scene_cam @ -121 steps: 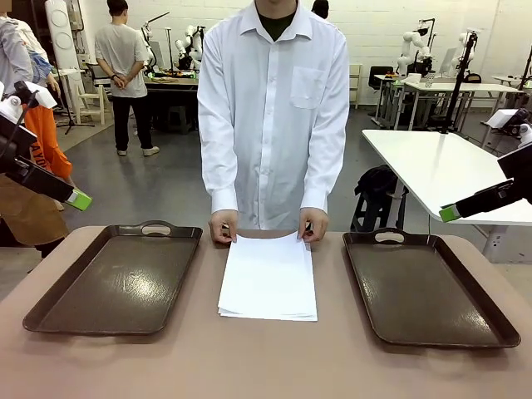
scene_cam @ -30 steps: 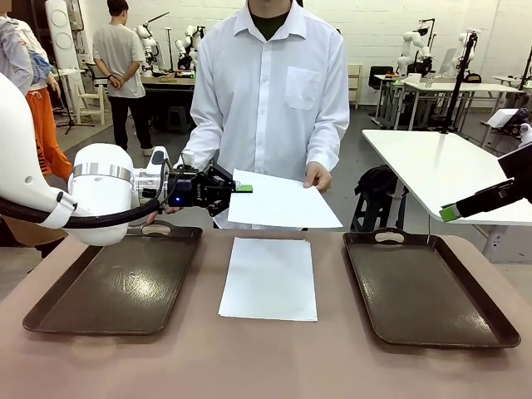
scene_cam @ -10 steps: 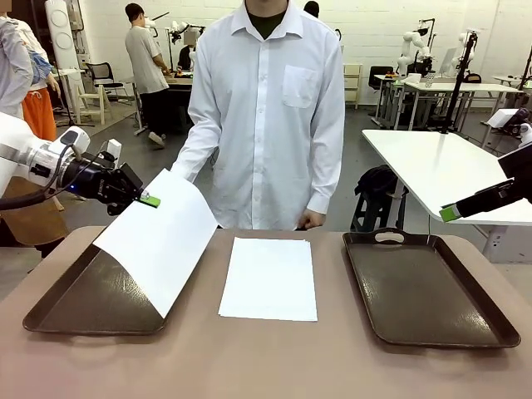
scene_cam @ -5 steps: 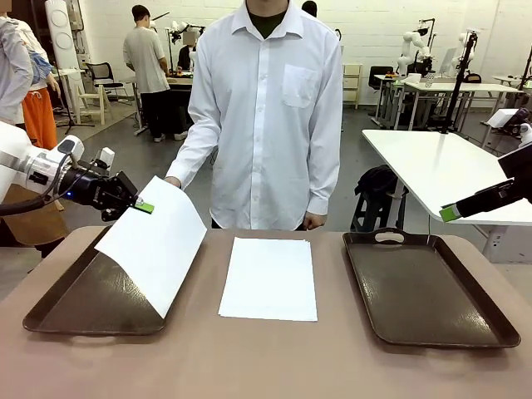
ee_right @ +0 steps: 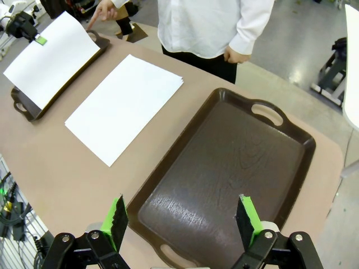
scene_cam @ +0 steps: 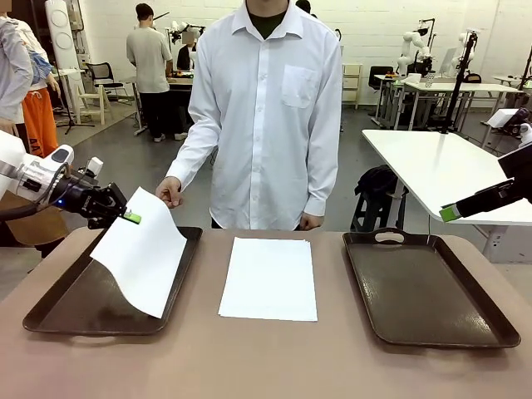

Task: Sort the A4 documents.
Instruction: Place the A4 Paper in the designated Handle tray, then receive the A4 Paper.

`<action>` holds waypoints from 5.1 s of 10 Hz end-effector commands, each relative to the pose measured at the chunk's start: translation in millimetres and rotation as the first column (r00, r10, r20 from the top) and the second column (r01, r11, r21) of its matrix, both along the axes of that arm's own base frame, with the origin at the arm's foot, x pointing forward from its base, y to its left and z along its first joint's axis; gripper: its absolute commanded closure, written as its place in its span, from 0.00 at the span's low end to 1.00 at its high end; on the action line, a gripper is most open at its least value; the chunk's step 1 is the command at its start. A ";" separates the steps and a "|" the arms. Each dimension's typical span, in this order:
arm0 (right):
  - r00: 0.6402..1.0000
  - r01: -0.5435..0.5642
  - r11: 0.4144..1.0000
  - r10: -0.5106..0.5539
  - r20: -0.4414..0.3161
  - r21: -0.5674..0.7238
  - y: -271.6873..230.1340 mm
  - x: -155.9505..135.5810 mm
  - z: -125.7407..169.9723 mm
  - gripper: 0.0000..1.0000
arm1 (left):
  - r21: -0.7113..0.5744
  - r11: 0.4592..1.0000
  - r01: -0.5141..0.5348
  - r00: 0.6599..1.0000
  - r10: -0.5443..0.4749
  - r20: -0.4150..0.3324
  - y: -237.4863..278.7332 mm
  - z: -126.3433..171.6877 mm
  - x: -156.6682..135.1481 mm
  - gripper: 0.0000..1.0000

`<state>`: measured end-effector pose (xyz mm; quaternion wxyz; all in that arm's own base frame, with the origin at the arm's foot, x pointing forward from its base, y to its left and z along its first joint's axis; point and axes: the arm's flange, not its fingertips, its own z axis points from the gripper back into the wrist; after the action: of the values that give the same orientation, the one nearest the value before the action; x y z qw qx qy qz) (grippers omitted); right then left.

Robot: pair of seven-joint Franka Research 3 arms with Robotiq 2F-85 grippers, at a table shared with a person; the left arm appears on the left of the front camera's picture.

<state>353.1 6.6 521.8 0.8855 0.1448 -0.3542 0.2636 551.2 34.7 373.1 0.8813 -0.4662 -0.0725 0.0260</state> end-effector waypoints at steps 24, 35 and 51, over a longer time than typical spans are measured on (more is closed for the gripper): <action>1.000 -0.004 1.000 0.004 -0.004 0.009 0.0 0.9 -1.5 0.00 | 0.610 0.789 0.080 0.979 0.052 -0.197 0.1 -1.2 30.3 0.00; 1.000 -0.004 1.000 0.004 -0.004 0.009 0.0 0.9 -1.5 0.00 | 0.583 0.807 0.094 0.980 0.030 -0.199 5.5 -2.3 33.9 0.00; 1.000 -0.004 1.000 0.004 -0.004 0.009 0.0 0.9 -1.5 0.00 | 0.675 0.722 0.153 0.570 -0.623 0.536 -33.1 197.2 -120.9 0.00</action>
<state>353.0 6.6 521.8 0.8856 0.1444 -0.3542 0.2636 446.6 9.9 576.9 0.8432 -0.1806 -0.2881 -0.4163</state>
